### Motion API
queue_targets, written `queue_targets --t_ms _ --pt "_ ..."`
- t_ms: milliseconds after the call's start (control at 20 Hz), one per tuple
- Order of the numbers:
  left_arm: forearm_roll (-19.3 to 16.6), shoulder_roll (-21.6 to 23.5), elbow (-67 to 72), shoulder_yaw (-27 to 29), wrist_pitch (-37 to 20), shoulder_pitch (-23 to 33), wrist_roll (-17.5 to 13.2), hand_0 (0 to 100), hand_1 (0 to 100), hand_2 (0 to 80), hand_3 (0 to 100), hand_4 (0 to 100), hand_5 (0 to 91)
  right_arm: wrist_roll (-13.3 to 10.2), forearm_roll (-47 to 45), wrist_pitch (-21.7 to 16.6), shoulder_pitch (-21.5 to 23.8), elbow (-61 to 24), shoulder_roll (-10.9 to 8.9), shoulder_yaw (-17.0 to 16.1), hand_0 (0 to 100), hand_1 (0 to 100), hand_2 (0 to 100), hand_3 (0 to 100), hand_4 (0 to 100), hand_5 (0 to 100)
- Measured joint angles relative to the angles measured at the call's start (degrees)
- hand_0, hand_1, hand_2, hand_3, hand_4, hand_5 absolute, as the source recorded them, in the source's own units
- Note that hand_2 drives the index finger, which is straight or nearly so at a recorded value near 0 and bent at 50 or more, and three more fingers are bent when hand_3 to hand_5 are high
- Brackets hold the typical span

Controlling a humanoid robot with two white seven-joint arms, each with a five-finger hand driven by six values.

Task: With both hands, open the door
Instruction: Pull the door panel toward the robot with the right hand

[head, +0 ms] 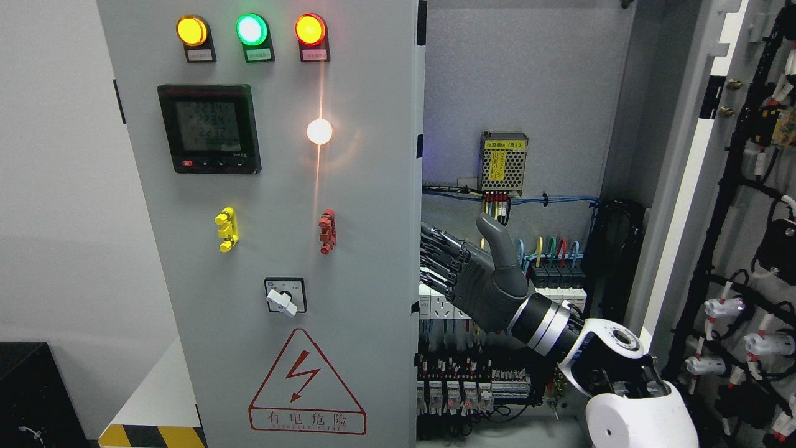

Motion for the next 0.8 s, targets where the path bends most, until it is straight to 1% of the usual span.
queue_targets --t_ms 501,801 --pt "0.0 0.0 0.0 0.0 0.0 -0.1 0.0 0 0 0.0 0 0 0.0 -0.5 -0.1 -0.2 0.2 -0.3 -0.09 0.0 0 0 0 0 0 0" --pt "0.0 0.0 0.0 0.0 0.0 -0.1 0.0 0 0 0.0 0 0 0.0 -0.6 -0.4 -0.3 1.8 -2.1 -0.43 0.3 0 0 0 0 0 0"
